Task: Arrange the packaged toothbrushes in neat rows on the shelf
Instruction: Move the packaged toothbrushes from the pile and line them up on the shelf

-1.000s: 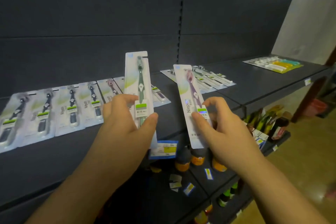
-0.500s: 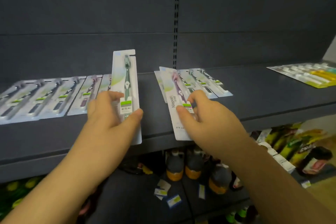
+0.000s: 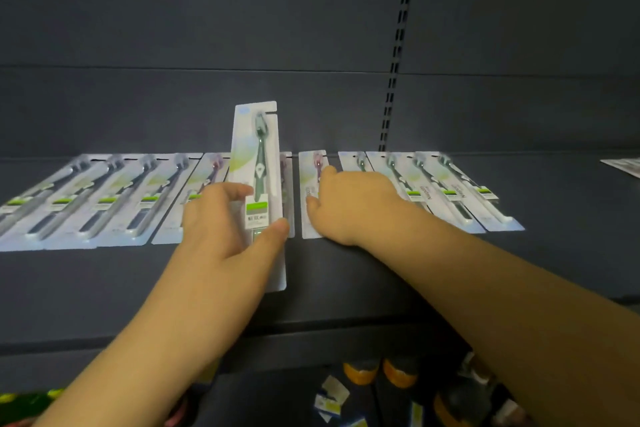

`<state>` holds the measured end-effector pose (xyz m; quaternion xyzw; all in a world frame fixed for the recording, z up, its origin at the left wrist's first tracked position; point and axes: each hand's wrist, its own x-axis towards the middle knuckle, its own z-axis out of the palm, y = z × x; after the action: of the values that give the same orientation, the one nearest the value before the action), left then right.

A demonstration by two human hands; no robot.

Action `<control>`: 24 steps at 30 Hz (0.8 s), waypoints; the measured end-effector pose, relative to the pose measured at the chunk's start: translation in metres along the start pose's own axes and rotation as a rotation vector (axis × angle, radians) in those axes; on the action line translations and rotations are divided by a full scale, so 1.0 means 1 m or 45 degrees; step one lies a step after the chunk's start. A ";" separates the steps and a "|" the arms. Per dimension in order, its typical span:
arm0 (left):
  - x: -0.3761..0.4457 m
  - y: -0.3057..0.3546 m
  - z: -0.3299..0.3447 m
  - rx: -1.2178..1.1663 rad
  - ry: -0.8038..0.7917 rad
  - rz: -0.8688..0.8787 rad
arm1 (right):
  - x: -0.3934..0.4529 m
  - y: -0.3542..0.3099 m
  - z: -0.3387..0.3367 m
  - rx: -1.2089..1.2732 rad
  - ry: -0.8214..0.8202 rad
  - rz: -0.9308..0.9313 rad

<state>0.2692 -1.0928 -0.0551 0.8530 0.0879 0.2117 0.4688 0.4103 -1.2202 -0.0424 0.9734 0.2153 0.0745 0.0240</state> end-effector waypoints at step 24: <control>0.004 0.034 0.029 0.421 -0.183 0.058 | -0.017 0.066 -0.018 0.016 0.184 -0.188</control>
<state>0.2837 -1.1323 -0.0394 0.9332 0.0684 0.1433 0.3225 0.4198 -1.2871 -0.0219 0.9471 0.2880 0.1412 0.0076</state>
